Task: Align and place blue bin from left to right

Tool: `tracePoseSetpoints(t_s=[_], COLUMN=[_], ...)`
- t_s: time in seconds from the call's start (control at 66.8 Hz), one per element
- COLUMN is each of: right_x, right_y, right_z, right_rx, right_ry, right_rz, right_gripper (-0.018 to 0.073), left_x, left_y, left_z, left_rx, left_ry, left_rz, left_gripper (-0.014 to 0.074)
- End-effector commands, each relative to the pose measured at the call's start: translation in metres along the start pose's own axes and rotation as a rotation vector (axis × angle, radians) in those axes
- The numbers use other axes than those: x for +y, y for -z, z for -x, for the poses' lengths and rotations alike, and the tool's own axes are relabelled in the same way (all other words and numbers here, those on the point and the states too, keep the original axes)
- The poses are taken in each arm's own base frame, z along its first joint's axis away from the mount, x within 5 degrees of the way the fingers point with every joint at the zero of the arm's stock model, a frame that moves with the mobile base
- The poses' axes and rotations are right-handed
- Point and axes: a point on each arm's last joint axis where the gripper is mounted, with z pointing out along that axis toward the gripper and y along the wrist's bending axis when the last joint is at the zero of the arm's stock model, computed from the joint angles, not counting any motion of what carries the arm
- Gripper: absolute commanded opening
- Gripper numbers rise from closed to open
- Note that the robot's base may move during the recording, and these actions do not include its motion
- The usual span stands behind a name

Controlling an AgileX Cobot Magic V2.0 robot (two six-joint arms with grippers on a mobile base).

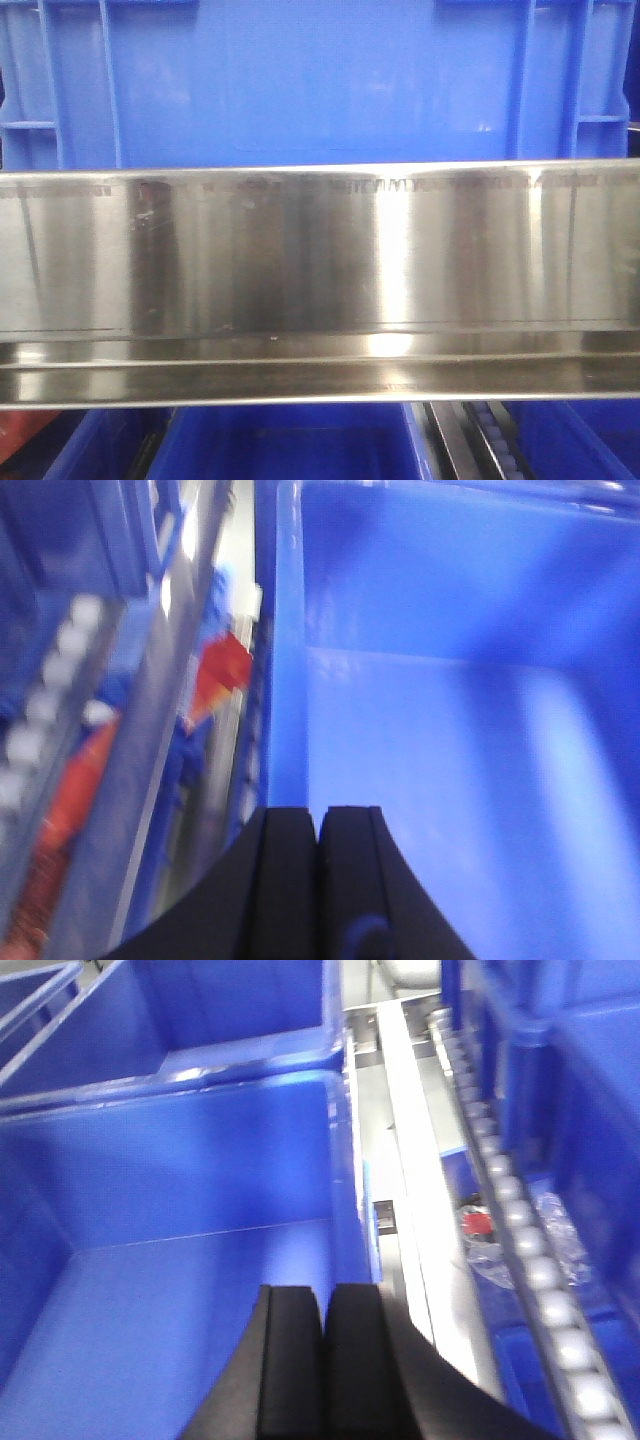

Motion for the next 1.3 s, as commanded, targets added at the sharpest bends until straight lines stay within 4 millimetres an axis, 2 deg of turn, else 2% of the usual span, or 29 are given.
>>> tracePoseSetpoints(t_s=[0.0,0.15,0.27,0.479,0.644,0.824,0.974,1.138,1.288], right_x=[-0.003,-0.007,-0.019,-0.047,-0.066,-0.081,-0.09,-0.094,-0.095], right_y=[0.021,0.04,0.057,0.094,0.11,0.114,0.123,0.135,0.137], right_z=[-0.002,-0.029,-0.05,-0.08,-0.11,-0.143,-0.151,-0.15,-0.15], right_rx=[-0.027,-0.074,-0.132,-0.235,-0.3,-0.339,-0.373,-0.432,-0.438], right_ry=[0.053,0.112,0.124,0.139,0.236,0.314,0.303,0.287,0.285], right_rz=[0.017,0.11,0.184,0.259,0.289,0.311,0.32,0.34,0.341], right_gripper=[-0.007,-0.007,-0.007,-0.007,-0.007,-0.007,-0.007,-0.007,-0.007], left_x=[-0.004,-0.011,-0.007,0.013,0.031,0.051,0.068,0.08,0.083], left_y=[0.025,0.043,0.05,0.066,0.077,0.083,0.093,0.112,0.118], left_z=[-0.002,-0.022,-0.046,-0.077,-0.109,-0.15,-0.168,-0.169,-0.169], left_rx=[-0.07,-0.146,-0.172,-0.272,-0.369,-0.454,-0.488,-0.559,-0.578], left_ry=[-0.019,-0.09,-0.118,-0.126,-0.125,-0.128,-0.119,-0.096,-0.09], left_rz=[-0.071,-0.191,-0.268,-0.401,-0.528,-0.648,-0.667,-0.694,-0.701], left_gripper=[-0.0111,-0.0111,-0.0111,-0.0111,-0.0111,-0.0111,-0.0111,-0.0111,-0.0111])
